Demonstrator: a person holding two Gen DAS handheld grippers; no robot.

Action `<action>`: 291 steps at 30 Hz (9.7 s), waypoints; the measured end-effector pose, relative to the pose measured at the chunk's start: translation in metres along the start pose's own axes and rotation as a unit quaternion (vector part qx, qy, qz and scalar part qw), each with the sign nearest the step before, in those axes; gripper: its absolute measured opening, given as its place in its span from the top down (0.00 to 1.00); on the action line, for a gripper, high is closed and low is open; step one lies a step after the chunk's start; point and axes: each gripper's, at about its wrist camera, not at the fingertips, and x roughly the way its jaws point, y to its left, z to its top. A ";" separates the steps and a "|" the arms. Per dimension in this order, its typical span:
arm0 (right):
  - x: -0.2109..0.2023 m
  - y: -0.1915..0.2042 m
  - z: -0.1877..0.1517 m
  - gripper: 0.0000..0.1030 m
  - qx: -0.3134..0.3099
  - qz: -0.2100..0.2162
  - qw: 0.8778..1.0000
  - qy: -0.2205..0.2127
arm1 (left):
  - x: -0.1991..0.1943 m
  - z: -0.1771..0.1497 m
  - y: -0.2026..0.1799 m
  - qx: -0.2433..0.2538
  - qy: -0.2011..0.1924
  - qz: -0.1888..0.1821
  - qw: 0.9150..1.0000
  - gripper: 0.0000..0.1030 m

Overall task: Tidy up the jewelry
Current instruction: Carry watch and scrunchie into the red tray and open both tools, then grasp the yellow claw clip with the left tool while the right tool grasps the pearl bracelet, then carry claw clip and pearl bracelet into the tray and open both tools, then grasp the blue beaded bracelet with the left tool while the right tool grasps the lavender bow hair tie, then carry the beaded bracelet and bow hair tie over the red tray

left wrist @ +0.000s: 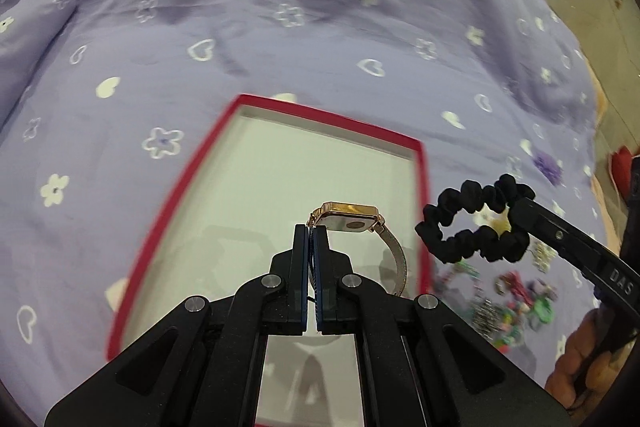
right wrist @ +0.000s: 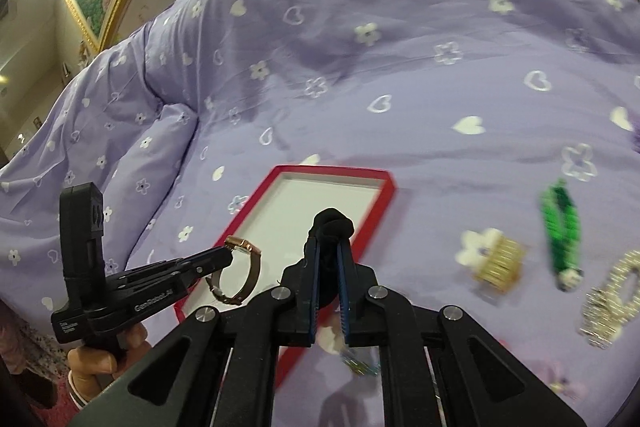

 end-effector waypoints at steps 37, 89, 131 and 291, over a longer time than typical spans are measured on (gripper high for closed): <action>0.113 0.013 0.015 0.62 -0.052 -0.045 0.991 0.114 | 0.054 0.023 0.038 -0.015 0.035 0.082 0.996 0.69; -0.106 -0.188 -0.051 0.42 0.111 -0.225 0.968 0.005 | 0.056 -0.014 -0.202 0.129 0.068 -0.089 0.985 0.47; -0.101 -0.070 -0.014 0.90 0.017 -0.106 0.993 -0.053 | -0.020 -0.025 -0.115 0.055 0.001 -0.089 0.995 0.74; -0.113 -0.078 -0.074 0.88 0.040 -0.096 0.995 0.007 | -0.048 -0.071 -0.122 0.148 0.022 -0.154 0.977 0.94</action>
